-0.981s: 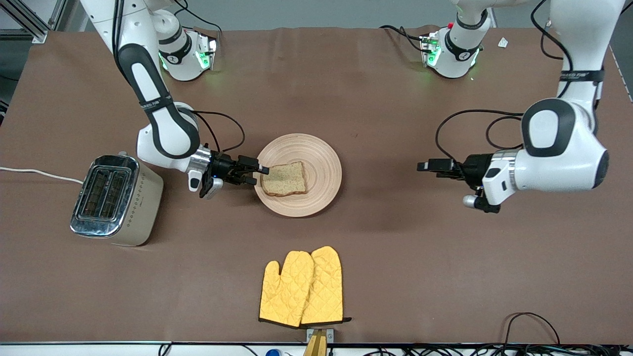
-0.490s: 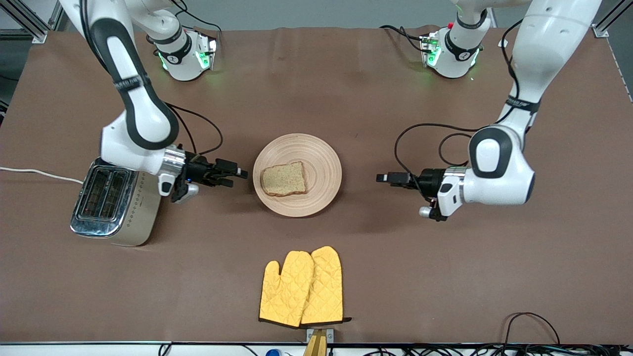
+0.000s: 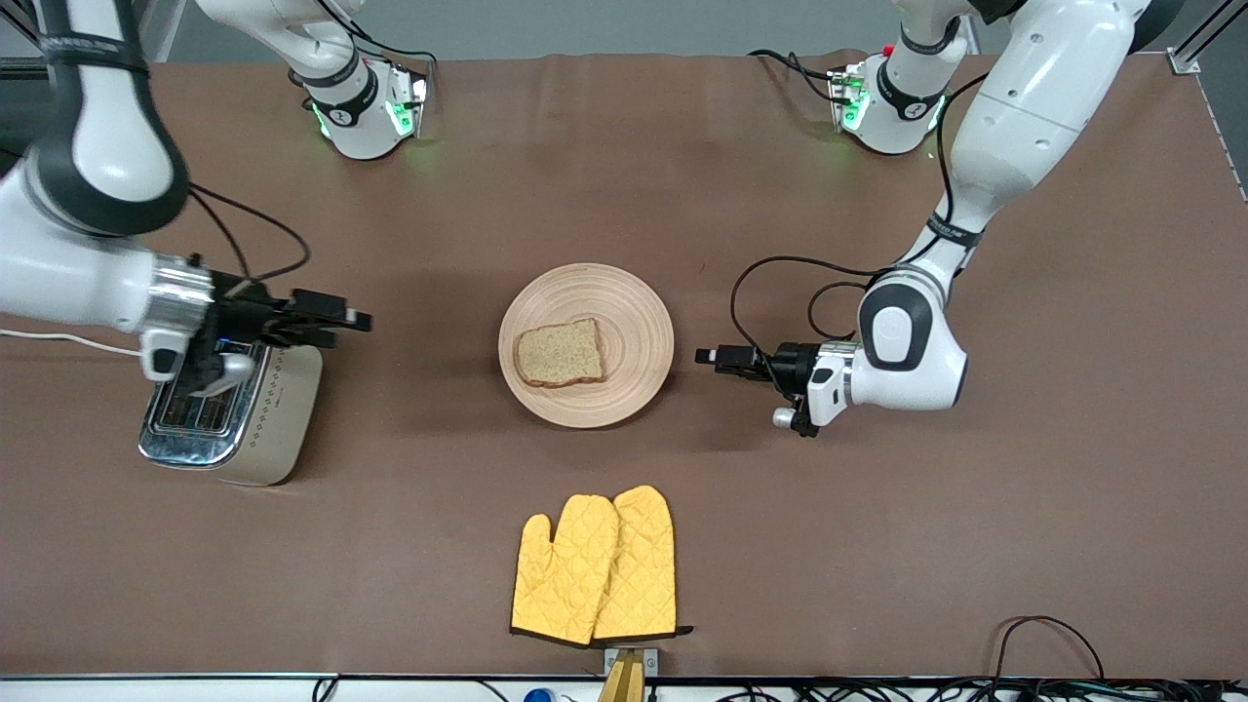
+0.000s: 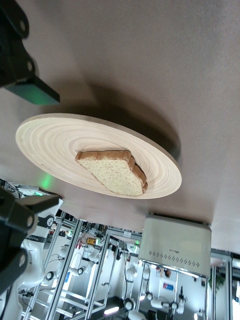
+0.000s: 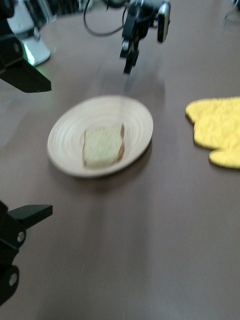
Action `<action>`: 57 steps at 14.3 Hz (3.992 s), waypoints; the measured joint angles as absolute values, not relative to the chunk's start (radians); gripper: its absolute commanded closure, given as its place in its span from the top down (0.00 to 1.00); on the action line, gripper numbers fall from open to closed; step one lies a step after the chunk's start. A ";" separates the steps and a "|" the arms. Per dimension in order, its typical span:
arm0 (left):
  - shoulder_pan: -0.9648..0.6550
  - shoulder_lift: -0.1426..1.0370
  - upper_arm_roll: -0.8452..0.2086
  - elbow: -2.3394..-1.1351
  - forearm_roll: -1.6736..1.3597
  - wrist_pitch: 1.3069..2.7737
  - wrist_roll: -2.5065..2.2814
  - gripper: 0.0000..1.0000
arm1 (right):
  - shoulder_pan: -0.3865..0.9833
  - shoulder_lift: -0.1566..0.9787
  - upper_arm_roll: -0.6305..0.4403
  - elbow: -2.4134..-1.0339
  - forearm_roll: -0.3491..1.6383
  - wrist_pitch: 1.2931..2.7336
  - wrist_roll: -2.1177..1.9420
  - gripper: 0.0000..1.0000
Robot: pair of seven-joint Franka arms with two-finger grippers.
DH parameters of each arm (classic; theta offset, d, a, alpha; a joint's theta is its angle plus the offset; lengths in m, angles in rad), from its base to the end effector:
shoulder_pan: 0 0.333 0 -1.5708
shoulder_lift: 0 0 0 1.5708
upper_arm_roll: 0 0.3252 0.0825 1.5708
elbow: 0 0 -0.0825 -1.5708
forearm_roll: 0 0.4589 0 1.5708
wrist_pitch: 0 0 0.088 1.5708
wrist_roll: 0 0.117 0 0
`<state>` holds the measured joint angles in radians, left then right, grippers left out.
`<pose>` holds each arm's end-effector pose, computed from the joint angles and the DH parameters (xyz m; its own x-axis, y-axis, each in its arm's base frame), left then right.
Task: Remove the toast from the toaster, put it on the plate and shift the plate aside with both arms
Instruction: 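Grip the plate rim with the left gripper while the right gripper withdraws, then slide the wooden plate with the left gripper away from the toaster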
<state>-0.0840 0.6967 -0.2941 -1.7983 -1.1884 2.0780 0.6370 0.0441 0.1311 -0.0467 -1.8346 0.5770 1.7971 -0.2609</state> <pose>0.6196 -0.3011 0.1216 0.9709 -0.1919 -0.1435 0.0446 -0.4438 0.8950 0.6527 0.0506 0.4280 0.9933 0.0953 -0.0651 0.0461 -0.8447 -0.5333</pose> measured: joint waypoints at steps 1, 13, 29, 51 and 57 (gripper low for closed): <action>-0.084 0.720 -0.294 -1.799 -1.219 2.078 0.687 0.64 | 0.024 0.121 -0.047 -1.808 0.497 1.769 -0.260 0.99; -0.157 0.778 -0.294 -1.854 -1.322 2.180 0.814 0.43 | -0.074 0.065 -0.042 -1.534 0.002 1.454 -0.239 0.99; -0.197 0.780 -0.296 -1.861 -1.373 2.194 0.832 0.19 | -0.071 0.061 -0.023 -1.529 -0.013 1.424 -0.122 0.99; 0.093 0.626 -0.282 -1.833 -1.190 2.046 0.818 0.00 | -0.071 0.059 -0.021 -1.529 -0.013 1.413 -0.104 1.00; 0.378 0.617 -0.279 -1.796 -0.964 1.868 0.820 0.00 | -0.070 0.058 -0.021 -1.529 -0.013 1.409 -0.104 1.00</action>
<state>0.3775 0.6175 -0.2793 -1.7961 -0.9644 1.8683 0.8195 -0.0702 0.0581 -0.0208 -1.5290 -0.0129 1.4088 -0.1036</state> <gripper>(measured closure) 0.912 0.000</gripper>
